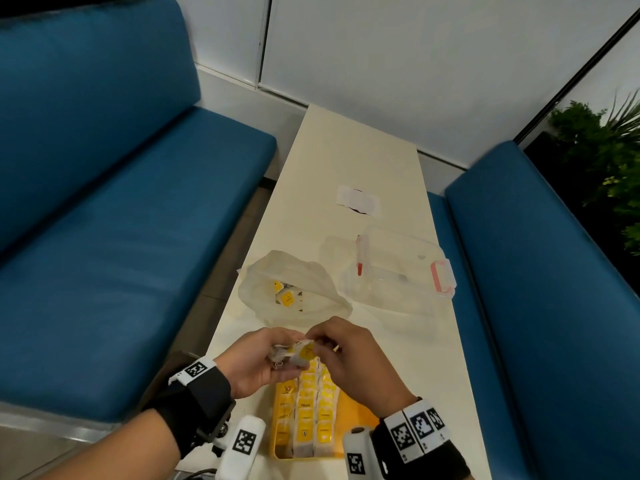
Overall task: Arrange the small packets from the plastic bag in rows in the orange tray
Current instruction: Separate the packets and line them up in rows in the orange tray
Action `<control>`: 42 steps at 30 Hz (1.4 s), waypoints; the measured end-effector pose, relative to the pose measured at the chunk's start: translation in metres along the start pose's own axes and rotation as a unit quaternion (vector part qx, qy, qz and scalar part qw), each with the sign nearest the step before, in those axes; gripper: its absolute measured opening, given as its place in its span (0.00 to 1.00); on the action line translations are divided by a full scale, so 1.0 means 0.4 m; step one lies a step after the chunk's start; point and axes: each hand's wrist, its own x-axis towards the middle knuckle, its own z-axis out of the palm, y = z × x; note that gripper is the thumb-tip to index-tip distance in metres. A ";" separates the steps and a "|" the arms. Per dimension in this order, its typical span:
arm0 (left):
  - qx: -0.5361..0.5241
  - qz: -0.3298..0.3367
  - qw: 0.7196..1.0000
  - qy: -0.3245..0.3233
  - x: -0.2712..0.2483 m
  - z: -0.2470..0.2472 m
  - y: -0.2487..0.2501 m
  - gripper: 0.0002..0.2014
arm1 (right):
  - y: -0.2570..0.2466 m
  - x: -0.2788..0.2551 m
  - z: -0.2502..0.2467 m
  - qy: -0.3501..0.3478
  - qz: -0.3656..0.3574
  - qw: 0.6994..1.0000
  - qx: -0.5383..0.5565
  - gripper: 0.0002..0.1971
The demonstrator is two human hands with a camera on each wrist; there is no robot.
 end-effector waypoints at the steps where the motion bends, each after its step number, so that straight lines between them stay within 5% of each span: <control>1: 0.000 0.009 1.000 0.012 0.002 -0.004 0.000 0.14 | 0.003 0.001 -0.012 0.010 0.011 1.000 0.007 0.08; 13: 0.059 0.055 0.986 0.148 0.021 -0.095 0.003 0.07 | 0.192 -0.002 -0.035 0.003 0.195 0.967 -0.161 0.10; 30: 0.292 0.069 0.937 0.178 0.046 -0.079 -0.053 0.20 | 0.228 0.006 0.080 -0.030 0.239 0.946 -0.216 0.09; 42: 0.317 0.063 0.930 0.177 0.052 -0.077 -0.058 0.17 | 0.224 0.021 0.102 0.025 0.277 0.948 -0.155 0.07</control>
